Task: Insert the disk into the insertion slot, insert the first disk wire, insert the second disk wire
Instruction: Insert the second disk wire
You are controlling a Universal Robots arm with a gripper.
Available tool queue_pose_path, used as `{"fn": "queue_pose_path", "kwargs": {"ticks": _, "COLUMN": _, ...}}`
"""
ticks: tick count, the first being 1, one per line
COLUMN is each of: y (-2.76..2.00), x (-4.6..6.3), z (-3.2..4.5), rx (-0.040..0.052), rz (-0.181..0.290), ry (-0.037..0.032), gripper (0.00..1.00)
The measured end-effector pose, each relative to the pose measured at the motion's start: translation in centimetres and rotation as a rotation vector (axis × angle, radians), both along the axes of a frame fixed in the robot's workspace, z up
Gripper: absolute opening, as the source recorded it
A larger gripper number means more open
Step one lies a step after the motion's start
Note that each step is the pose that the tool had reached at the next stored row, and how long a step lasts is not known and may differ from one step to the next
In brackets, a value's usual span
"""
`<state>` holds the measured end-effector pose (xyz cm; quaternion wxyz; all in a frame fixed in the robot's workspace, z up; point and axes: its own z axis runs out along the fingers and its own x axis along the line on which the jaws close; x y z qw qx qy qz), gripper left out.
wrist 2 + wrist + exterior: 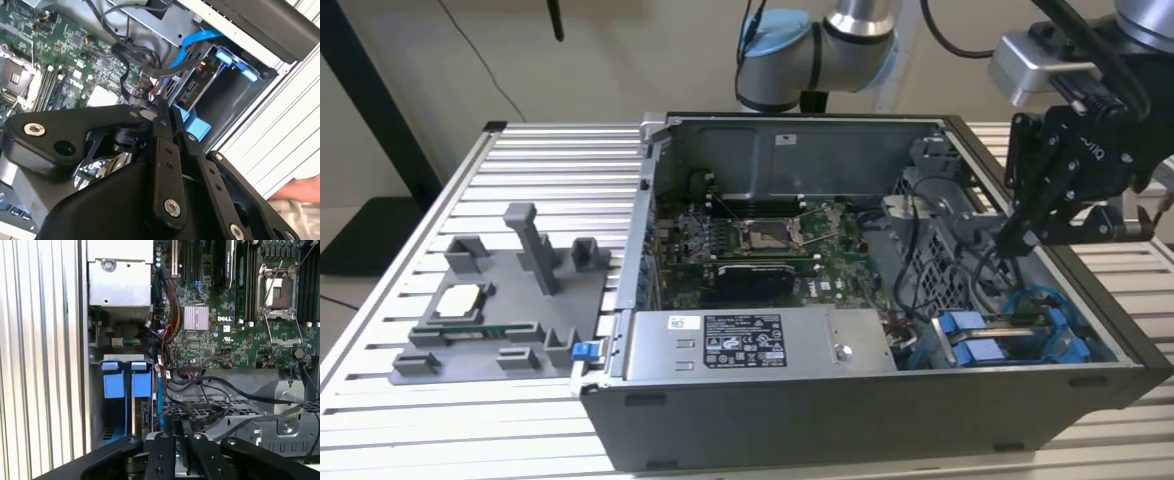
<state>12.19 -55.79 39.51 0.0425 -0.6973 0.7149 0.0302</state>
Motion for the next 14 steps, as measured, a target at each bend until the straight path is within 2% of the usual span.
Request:
{"fn": "queue_pose_path", "kwargs": {"ticks": 2, "y": -0.13, "x": -0.16, "z": -0.11, "rx": -0.0010, "rz": 0.000, "ry": -0.0060, "gripper": 0.00}}
{"fn": "queue_pose_path", "kwargs": {"ticks": 7, "y": -0.32, "x": -0.52, "z": -0.38, "rx": -0.0031, "rz": 0.000, "ry": -0.0309, "gripper": 0.00}}
{"fn": "queue_pose_path", "kwargs": {"ticks": 9, "y": -0.39, "x": -0.64, "z": -0.54, "rx": -0.0047, "rz": 0.000, "ry": -0.0336, "gripper": 0.00}}
{"fn": "queue_pose_path", "kwargs": {"ticks": 12, "y": -0.41, "x": -0.69, "z": -0.68, "rx": -0.0099, "rz": 0.000, "ry": -0.0338, "gripper": 0.00}}
{"fn": "queue_pose_path", "kwargs": {"ticks": 14, "y": -0.41, "x": -0.69, "z": -0.68, "rx": -0.0100, "rz": 0.000, "ry": -0.0339, "gripper": 0.00}}
